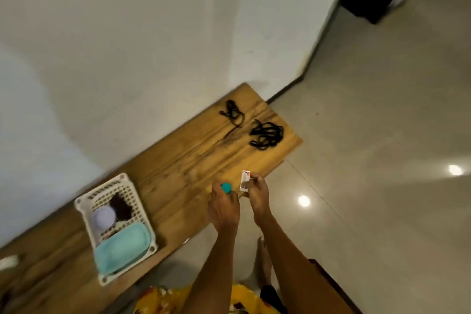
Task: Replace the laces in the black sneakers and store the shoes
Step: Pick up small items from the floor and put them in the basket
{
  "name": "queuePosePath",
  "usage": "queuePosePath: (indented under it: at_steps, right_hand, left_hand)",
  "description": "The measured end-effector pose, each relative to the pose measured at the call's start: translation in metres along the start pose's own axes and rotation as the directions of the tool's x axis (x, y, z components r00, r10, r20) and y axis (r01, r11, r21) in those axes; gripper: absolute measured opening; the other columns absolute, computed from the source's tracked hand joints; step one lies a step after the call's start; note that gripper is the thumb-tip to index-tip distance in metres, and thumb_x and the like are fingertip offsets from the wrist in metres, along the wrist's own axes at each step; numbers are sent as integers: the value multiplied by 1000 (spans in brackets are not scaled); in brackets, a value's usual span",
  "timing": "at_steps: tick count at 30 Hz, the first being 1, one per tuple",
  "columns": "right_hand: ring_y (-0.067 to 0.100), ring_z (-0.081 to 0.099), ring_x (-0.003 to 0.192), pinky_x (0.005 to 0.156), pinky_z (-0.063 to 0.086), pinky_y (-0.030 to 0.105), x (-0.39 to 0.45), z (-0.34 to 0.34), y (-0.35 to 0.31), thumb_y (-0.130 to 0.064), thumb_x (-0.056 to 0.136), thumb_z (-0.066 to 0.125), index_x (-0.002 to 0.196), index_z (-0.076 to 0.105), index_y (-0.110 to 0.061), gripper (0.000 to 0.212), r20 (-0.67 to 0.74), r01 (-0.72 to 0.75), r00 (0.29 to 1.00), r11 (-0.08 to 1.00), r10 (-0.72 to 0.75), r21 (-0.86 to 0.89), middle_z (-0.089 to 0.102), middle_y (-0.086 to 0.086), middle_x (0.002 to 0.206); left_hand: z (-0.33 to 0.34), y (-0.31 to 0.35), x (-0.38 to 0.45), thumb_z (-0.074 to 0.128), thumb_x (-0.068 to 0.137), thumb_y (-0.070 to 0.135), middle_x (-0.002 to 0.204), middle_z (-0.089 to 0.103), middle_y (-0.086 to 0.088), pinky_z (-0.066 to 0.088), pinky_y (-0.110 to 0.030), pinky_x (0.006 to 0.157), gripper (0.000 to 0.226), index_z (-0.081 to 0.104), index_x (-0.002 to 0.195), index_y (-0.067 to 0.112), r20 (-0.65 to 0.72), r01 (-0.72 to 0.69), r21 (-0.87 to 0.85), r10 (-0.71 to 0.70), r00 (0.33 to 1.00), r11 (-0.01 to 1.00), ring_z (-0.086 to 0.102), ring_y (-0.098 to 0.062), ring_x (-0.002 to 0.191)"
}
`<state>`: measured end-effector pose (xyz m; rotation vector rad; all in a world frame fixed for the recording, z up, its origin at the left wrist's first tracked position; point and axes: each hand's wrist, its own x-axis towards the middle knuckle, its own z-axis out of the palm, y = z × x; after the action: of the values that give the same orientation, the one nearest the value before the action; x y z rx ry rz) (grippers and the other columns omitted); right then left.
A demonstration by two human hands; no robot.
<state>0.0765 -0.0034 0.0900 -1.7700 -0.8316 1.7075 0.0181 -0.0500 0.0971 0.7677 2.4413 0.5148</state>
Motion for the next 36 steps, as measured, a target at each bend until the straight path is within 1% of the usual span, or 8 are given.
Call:
queuePosePath:
  at_steps: [6,9,17,21,24,30,33,36]
  right_hand:
    - [24,61,97,87,54,41,-22,119,29,-1,89,56,104,60,-8,18,313,52,949,954,44,-294,63,9,102]
    - [26,64,100,91,52,42,-28,175,55,-4,86,61,109,62,-3,23,406,138,912,888,58,-438,67,13,107]
    - [21,63,100,79,47,25,-32,293,100,-14,90,60,111,64,-9,22,498,407,866,634,-39,-657,67,7,108]
    - [21,63,100,86,52,32,-17,330,114,-23,91,60,115,63,-13,26,498,504,858,392,-125,-770,68,7,108]
    - [20,64,94,79,54,30,-9,342,116,-26,93,57,114,61,-15,24,517,538,842,182,-153,-823,68,7,103]
    - [19,64,92,82,52,31,-12,351,128,-25,96,53,116,57,-15,23,551,554,822,-22,-145,-833,68,5,101]
    - [23,60,103,93,48,42,-13,351,132,-23,95,53,119,54,-16,24,551,551,822,-46,-145,-834,64,7,109]
    - [26,53,114,96,47,42,-15,357,133,-23,97,50,129,48,-13,34,590,614,778,59,-216,-787,52,11,126]
  left_hand:
    - [-63,-84,38,53,92,31,137,45,-11,30,-35,105,47,41,132,10,-194,251,12,-244,950,968,40,-27,128]
    - [-90,-133,62,52,92,30,131,48,-13,34,-39,101,42,45,128,9,-240,333,-12,-326,914,943,43,-29,123]
    - [-129,-247,125,56,90,23,124,57,-11,35,-43,101,38,50,125,10,-323,339,-47,-335,885,940,49,-29,117]
    - [-136,-277,145,56,90,23,128,57,-11,32,-42,104,40,49,127,9,-309,322,-20,-312,898,946,46,-30,123]
    - [-138,-285,155,55,90,24,131,55,-10,32,-41,104,40,48,127,9,-284,288,-9,-279,917,957,43,-29,127]
    - [-144,-298,171,55,91,27,133,51,-10,34,-40,103,40,48,126,11,-263,255,36,-238,935,966,44,-27,125]
    - [-151,-305,180,56,91,25,136,45,-12,35,-40,102,41,47,128,10,-262,274,58,-250,932,960,43,-29,125]
    - [-160,-311,193,56,91,23,135,47,-12,35,-37,100,41,48,129,9,-265,286,90,-253,930,954,44,-28,124]
